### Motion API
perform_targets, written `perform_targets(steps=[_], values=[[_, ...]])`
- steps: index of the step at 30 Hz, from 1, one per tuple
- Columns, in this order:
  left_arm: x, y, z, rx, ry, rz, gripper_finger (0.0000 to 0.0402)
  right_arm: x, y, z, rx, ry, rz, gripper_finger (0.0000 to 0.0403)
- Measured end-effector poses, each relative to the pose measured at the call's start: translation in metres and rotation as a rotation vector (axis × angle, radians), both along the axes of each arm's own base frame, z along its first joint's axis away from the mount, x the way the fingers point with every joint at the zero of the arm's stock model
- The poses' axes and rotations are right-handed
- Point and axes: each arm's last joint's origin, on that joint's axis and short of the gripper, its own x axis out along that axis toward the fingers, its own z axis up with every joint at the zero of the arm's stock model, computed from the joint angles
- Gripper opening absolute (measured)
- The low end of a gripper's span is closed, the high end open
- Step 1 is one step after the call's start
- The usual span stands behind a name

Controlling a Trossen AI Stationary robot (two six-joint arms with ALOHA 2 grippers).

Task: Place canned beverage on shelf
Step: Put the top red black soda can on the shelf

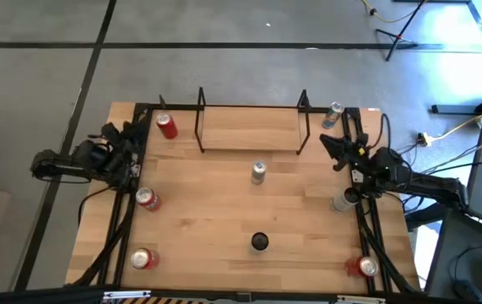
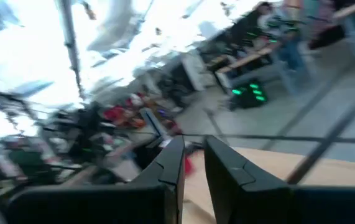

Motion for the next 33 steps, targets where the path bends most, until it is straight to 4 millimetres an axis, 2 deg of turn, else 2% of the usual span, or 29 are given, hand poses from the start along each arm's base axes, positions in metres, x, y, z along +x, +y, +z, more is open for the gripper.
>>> perform_targets(steps=[4, 10, 17, 22, 26, 30, 33], values=[[0.024, 0.005, 0.021, 0.056, 0.150, 0.085, 0.0021, 0.009, -0.004, 0.017, -0.019, 0.070, -0.095, 0.0051], [0.060, 0.017, 0.051, 0.085, 0.270, 0.190, 0.0021, 0.030, -0.010, 0.057, -0.210, 0.233, -0.171, 0.0051], [0.080, 0.033, 0.078, 0.088, 0.407, 0.285, 0.0030, 0.053, -0.014, 0.102, -0.455, 0.404, -0.209, 0.0051], [0.073, 0.048, 0.106, -0.106, 0.613, 0.210, 0.0097, 0.062, -0.016, 0.117, -0.557, 0.535, -0.206, 0.0051], [0.059, 0.063, 0.122, -0.361, 0.698, 0.199, 0.0168, 0.065, -0.022, 0.116, -0.561, 0.583, -0.193, 0.0051], [0.048, 0.078, 0.116, -0.634, 0.752, 0.195, 0.0227, 0.064, -0.032, 0.113, -0.524, 0.579, -0.135, 0.0051], [0.050, 0.084, 0.110, -0.704, 0.793, 0.138, 0.0254, 0.062, -0.039, 0.109, -0.480, 0.583, -0.107, 0.0051]])
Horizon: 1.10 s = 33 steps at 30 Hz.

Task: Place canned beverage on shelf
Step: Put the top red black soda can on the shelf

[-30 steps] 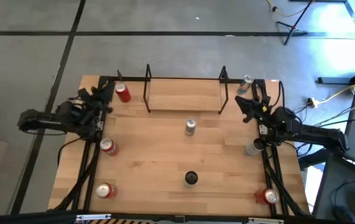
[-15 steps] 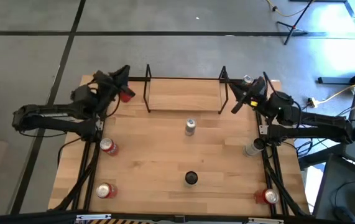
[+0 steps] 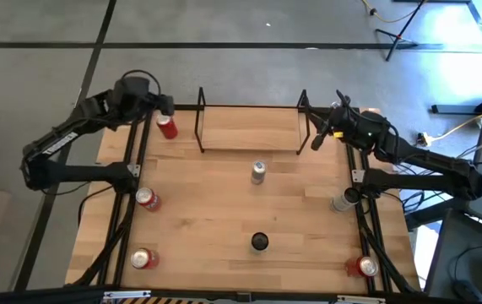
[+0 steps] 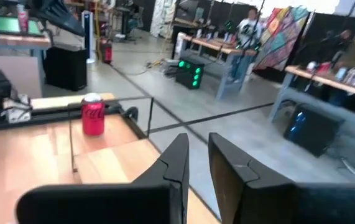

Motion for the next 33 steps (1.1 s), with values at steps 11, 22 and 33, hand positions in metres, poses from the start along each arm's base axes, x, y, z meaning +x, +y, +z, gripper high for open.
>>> perform_targets(steps=[11, 22, 33], values=[[0.004, 0.009, 0.002, 0.026, -0.014, -0.041, 0.0301, -0.006, -0.012, -0.004, 0.033, 0.027, -0.033, 0.0051], [0.009, 0.018, -0.004, -0.073, -0.032, -0.196, 0.0395, -0.004, -0.012, -0.006, 0.040, 0.045, -0.033, 0.0051], [0.017, 0.053, -0.035, -0.259, 0.148, -0.060, 0.0391, 0.002, -0.015, -0.010, 0.048, 0.067, -0.034, 0.0051]])
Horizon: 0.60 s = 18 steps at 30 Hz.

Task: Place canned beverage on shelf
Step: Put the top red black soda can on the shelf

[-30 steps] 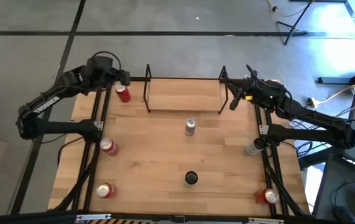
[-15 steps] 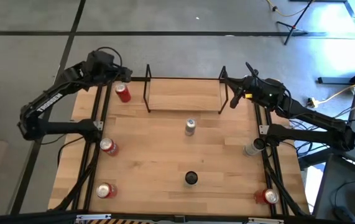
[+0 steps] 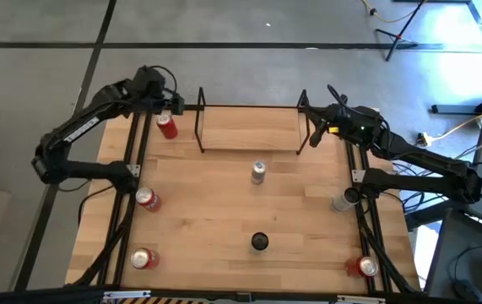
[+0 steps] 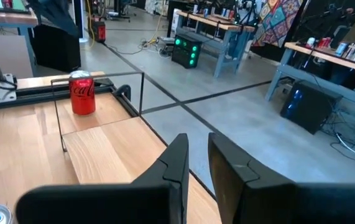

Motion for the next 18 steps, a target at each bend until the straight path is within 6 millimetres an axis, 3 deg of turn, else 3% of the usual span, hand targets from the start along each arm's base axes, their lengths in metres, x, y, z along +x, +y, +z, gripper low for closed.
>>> perform_targets(steps=[8, 18], values=[[-0.001, 0.043, -0.021, -0.231, 0.324, 0.077, 0.0391, 0.000, 0.000, 0.000, 0.004, 0.000, 0.012, 0.0051], [0.004, 0.079, -0.059, -0.375, 0.424, 0.065, 0.0391, 0.000, 0.000, -0.002, 0.032, 0.006, 0.010, 0.0051]])
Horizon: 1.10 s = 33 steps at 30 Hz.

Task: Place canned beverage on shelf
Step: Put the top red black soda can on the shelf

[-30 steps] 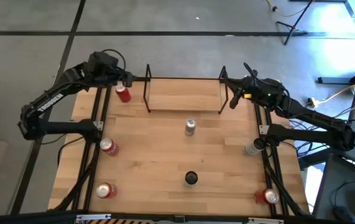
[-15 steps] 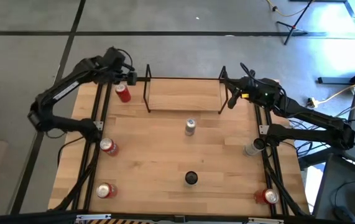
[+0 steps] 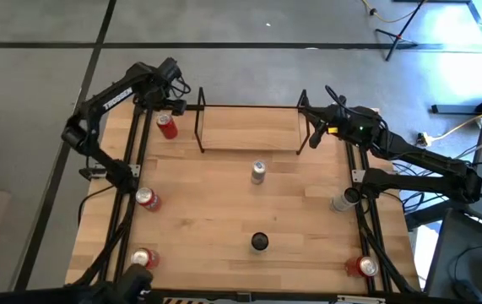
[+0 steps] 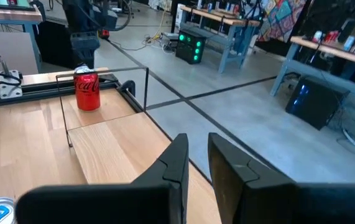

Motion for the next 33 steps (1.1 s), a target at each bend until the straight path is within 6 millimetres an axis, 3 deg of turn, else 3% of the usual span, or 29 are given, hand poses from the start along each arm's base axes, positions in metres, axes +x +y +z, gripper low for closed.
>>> perform_targets(steps=[14, 23, 33], values=[[-0.002, 0.018, -0.027, -0.138, 0.042, -0.042, 0.0391, -0.001, 0.000, -0.004, 0.049, 0.013, -0.003, 0.0051], [-0.011, 0.013, -0.055, -0.214, 0.062, -0.046, 0.0387, -0.001, 0.001, -0.004, 0.073, -0.005, -0.005, 0.0051], [-0.008, 0.015, -0.057, -0.195, 0.037, -0.117, 0.0313, -0.001, 0.001, -0.003, 0.073, -0.006, -0.005, 0.0051]])
